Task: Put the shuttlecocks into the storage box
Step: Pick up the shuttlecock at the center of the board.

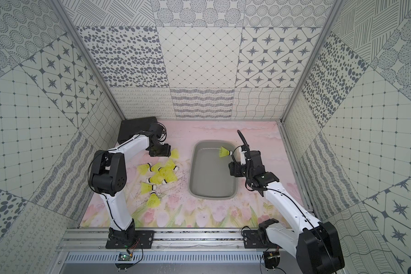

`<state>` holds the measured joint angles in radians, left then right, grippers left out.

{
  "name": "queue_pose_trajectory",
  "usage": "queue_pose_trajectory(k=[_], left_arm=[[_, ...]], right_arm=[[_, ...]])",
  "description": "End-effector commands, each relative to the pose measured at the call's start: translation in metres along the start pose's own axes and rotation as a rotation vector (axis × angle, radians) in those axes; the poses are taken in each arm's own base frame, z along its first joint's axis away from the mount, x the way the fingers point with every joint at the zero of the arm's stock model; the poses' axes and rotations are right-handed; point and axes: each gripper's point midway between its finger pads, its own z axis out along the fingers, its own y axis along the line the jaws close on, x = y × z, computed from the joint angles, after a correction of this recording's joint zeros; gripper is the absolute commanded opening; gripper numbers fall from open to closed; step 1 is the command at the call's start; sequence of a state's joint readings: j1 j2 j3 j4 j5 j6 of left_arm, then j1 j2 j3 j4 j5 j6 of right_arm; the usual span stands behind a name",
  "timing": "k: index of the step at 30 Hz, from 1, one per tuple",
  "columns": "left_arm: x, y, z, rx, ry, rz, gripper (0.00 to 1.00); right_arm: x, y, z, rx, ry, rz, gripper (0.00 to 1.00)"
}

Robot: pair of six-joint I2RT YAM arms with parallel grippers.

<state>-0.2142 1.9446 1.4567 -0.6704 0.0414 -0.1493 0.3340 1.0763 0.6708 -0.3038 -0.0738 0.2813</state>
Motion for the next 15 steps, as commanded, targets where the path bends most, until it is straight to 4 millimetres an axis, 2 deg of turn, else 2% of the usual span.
queue_pose_trajectory(k=[1, 8, 15], left_arm=[[0.015, 0.005, -0.01, -0.014, 0.046, 0.033, 0.71], [0.027, -0.001, -0.006, 0.027, 0.132, 0.084, 0.74], [0.031, -0.002, 0.003, 0.03, 0.176, 0.092, 0.7]], right_arm=[[-0.003, -0.001, 0.002, 0.001, -0.01, 0.004, 0.77], [-0.001, -0.001, 0.002, -0.001, -0.009, 0.007, 0.77], [0.0, -0.001, 0.002, 0.001, -0.006, 0.009, 0.77]])
